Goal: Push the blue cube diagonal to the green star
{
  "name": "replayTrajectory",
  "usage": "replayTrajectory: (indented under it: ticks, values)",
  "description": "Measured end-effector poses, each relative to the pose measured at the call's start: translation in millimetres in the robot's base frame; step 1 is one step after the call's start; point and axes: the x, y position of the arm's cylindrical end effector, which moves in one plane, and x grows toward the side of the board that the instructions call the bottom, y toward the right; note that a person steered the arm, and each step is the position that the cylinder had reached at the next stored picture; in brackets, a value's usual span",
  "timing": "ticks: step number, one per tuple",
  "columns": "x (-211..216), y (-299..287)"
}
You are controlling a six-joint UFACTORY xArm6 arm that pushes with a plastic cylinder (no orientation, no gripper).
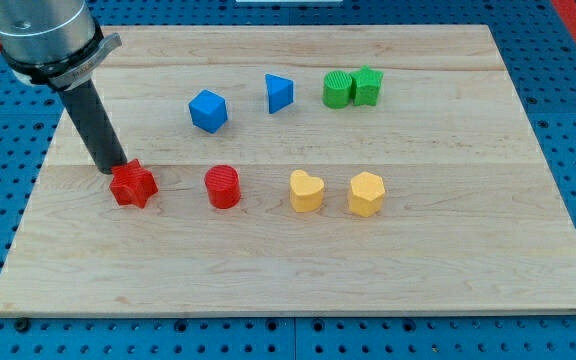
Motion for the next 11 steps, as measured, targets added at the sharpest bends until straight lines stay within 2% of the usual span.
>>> replayTrajectory:
  ticks: [2, 4, 5, 6, 7, 8, 9, 11]
  values:
    - [-70.2, 37.1]
    - [-80.4, 134.3]
    - [-102.4, 137.7]
    - [-106.2, 172.1]
    - [-101.2, 218.3]
    - [-69.4, 247.3]
    - [-33.5, 254.8]
    - [5.5, 288.9]
